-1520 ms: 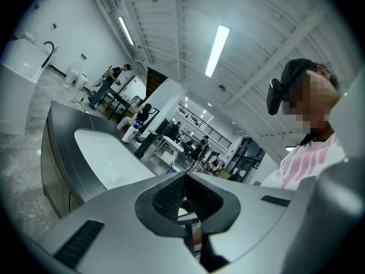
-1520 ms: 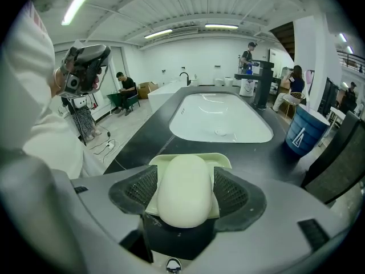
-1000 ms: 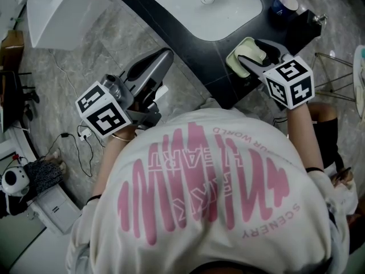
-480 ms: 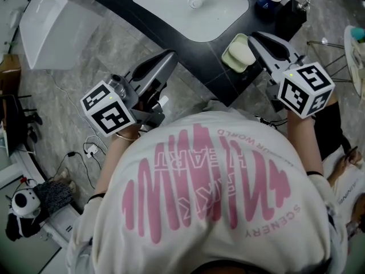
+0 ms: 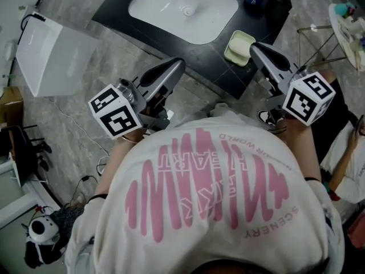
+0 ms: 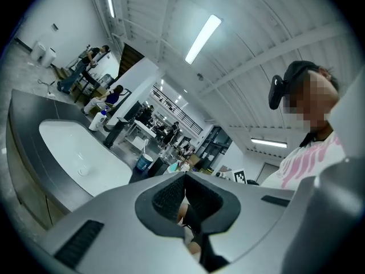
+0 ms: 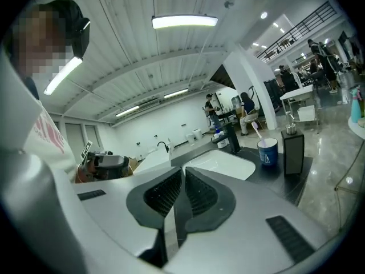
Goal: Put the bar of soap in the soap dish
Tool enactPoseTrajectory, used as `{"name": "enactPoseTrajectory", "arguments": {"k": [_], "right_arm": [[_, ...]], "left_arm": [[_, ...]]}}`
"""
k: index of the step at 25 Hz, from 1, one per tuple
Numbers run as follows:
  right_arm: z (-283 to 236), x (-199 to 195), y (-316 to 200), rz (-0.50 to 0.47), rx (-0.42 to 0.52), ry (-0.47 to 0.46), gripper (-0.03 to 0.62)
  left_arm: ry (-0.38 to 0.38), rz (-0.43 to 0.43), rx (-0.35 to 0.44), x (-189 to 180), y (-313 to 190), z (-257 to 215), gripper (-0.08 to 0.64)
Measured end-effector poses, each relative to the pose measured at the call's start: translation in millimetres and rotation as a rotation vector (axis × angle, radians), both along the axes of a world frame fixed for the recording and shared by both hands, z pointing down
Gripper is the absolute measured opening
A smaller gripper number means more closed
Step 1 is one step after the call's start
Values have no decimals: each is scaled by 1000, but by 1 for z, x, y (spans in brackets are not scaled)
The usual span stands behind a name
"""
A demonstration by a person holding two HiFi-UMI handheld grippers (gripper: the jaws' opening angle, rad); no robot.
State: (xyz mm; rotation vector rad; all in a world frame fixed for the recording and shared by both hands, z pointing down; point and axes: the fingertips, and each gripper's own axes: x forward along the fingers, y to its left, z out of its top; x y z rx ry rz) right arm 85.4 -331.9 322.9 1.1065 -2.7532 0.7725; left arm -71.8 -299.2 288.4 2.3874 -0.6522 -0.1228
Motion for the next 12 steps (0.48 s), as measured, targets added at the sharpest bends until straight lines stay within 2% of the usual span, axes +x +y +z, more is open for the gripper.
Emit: {"name": "enactPoseTrajectory", "arguments": {"k": [9, 12], "right_arm": [[-9, -16, 57, 55, -37, -78, 34], [-12, -22, 71, 65, -11, -48, 34]], "left_arm": [[17, 105, -5, -2, 29, 6, 11], [12, 129, 8, -2, 36, 5, 11]]}}
